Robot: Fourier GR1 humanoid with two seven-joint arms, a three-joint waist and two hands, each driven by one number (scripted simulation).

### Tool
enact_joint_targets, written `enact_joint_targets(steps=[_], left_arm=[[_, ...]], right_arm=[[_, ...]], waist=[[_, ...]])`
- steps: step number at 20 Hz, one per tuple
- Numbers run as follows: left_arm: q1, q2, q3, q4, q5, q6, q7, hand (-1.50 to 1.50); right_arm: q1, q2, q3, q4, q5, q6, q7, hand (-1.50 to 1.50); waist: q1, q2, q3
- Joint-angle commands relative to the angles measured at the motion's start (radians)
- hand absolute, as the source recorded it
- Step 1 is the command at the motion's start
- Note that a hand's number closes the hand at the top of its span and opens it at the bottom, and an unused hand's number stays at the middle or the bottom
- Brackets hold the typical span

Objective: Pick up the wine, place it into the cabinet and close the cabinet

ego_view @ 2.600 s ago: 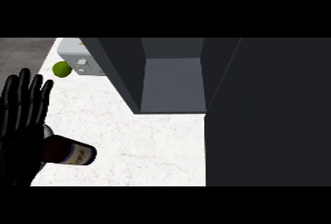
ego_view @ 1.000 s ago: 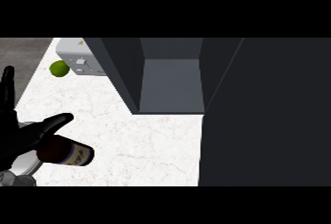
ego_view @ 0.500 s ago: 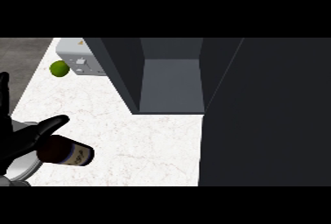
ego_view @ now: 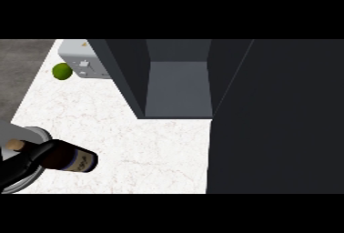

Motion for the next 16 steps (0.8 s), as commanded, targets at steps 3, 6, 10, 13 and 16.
enact_joint_targets(steps=[3, 6, 10, 13, 16], left_arm=[[0.063, -0.019, 0.029, 0.028, 0.018, -0.013, -0.052, -1.50], [0.140, -0.018, 0.046, 0.007, 0.063, -0.080, -0.099, -1.50], [0.245, -0.023, 0.048, -0.045, 0.090, -0.098, -0.094, -1.50], [0.260, 0.010, 0.167, 0.022, 0.203, -0.165, -0.148, -1.50], [0.220, -0.014, 0.145, 0.091, 0.165, -0.154, -0.181, -1.50]], right_arm=[[0.023, 0.038, 0.063, -0.087, 0.035, -0.022, 0.038, -1.50], [0.018, 0.010, -0.018, -0.031, -0.023, 0.018, 0.009, -1.50], [0.008, 0.031, 0.007, -0.079, -0.027, -0.006, 0.056, -1.50], [-0.004, 0.022, -0.010, -0.034, -0.023, 0.012, 0.040, -1.50], [-0.056, 0.042, 0.035, -0.052, 0.022, -0.034, 0.101, -1.50]], waist=[[-0.001, 0.000, 0.000], [0.000, 0.000, 0.000], [0.004, -0.001, 0.000], [0.004, 0.000, 0.000], [0.002, 0.000, 0.000]])
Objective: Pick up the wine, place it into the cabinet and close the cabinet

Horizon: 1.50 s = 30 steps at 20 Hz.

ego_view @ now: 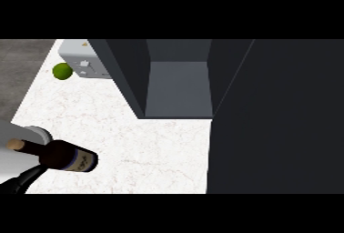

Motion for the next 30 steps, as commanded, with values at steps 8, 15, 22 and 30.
enact_joint_targets(steps=[8, 15, 22, 30], left_arm=[[0.078, -0.005, 0.064, 0.208, 0.105, -0.098, -0.208, -1.50], [0.079, 0.001, 0.061, 0.368, 0.078, -0.161, -0.331, -1.50], [0.008, -0.002, 0.080, 0.597, 0.083, -0.205, -0.468, -1.50], [0.011, -0.011, 0.068, 0.608, 0.101, -0.218, -0.440, -1.50]], right_arm=[[0.037, 0.013, 0.041, -0.086, 0.014, 0.006, 0.034, -1.50], [0.028, 0.039, 0.081, -0.049, 0.081, -0.004, 0.016, -1.50], [-0.117, 0.016, -0.005, 0.027, 0.018, -0.027, 0.064, -1.50], [0.059, 0.032, 0.004, -0.012, 0.018, 0.042, -0.059, -1.50]], waist=[[-0.001, 0.000, 0.000], [-0.001, 0.000, 0.000], [-0.001, 0.002, -0.001], [-0.003, 0.000, 0.000]])
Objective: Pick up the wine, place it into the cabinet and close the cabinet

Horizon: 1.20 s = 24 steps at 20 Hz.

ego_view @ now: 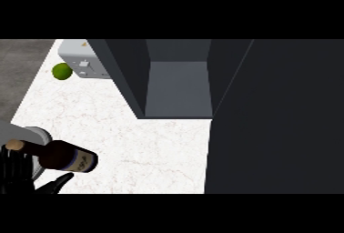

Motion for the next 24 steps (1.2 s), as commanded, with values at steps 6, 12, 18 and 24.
enact_joint_targets(steps=[6, 12, 18, 24], left_arm=[[-0.109, 0.003, -0.008, 0.224, -0.019, -0.002, -0.113, -1.50], [-0.078, 0.011, 0.010, 0.368, 0.004, -0.084, -0.241, -1.50], [-0.171, 0.033, 0.033, 0.472, 0.034, -0.066, -0.280, -1.50], [-0.262, 0.047, 0.056, 0.654, 0.094, -0.175, -0.380, -1.50]], right_arm=[[-0.009, -0.025, -0.097, 0.068, -0.077, 0.049, -0.071, -1.50], [-0.005, -0.017, -0.030, -0.042, -0.032, 0.006, 0.058, -1.50], [-0.002, 0.009, 0.026, -0.039, 0.028, 0.004, 0.044, -1.50], [-0.081, -0.012, -0.037, -0.020, -0.003, -0.019, 0.080, -1.50]], waist=[[-0.001, 0.001, 0.000], [0.000, 0.000, 0.000], [-0.001, 0.000, 0.000], [-0.002, 0.001, -0.001]])
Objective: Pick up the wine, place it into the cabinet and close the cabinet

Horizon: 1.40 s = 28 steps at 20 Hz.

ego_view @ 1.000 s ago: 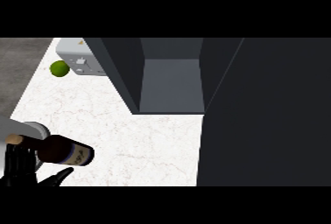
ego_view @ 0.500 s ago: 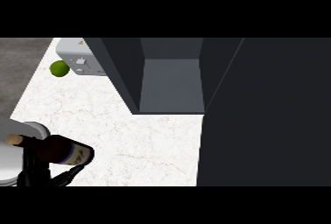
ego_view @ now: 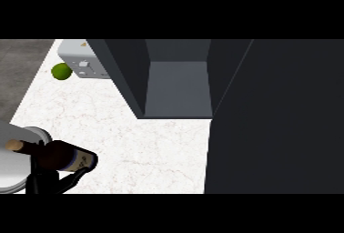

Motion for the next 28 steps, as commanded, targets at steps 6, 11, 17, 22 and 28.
enact_joint_targets(steps=[6, 11, 17, 22, 28], left_arm=[[-0.108, 0.051, 0.015, 0.263, 0.040, -0.086, -0.152, -1.50], [-0.119, 0.046, -0.005, 0.231, 0.076, -0.096, -0.110, 1.50], [-0.078, 0.060, -0.035, 0.262, 0.075, -0.140, -0.145, 1.50], [-0.136, 0.064, -0.059, 0.328, 0.035, -0.090, -0.212, 1.50], [-0.035, 0.067, -0.199, 0.322, -0.075, -0.278, -0.272, 1.50]], right_arm=[[-0.023, -0.036, -0.096, 0.017, -0.092, 0.022, 0.021, -1.50], [0.043, 0.019, 0.010, -0.003, 0.018, 0.004, -0.033, -1.50], [-0.018, 0.019, 0.018, 0.095, 0.056, 0.003, -0.065, -1.50], [-0.070, -0.013, -0.032, 0.041, -0.001, -0.008, 0.016, -1.50], [0.009, -0.012, -0.066, 0.083, -0.030, 0.045, -0.084, -1.50]], waist=[[0.000, 0.000, 0.000], [-0.001, 0.000, 0.000], [0.002, 0.000, 0.000], [0.000, 0.000, 0.000], [-0.003, 0.001, 0.000]])
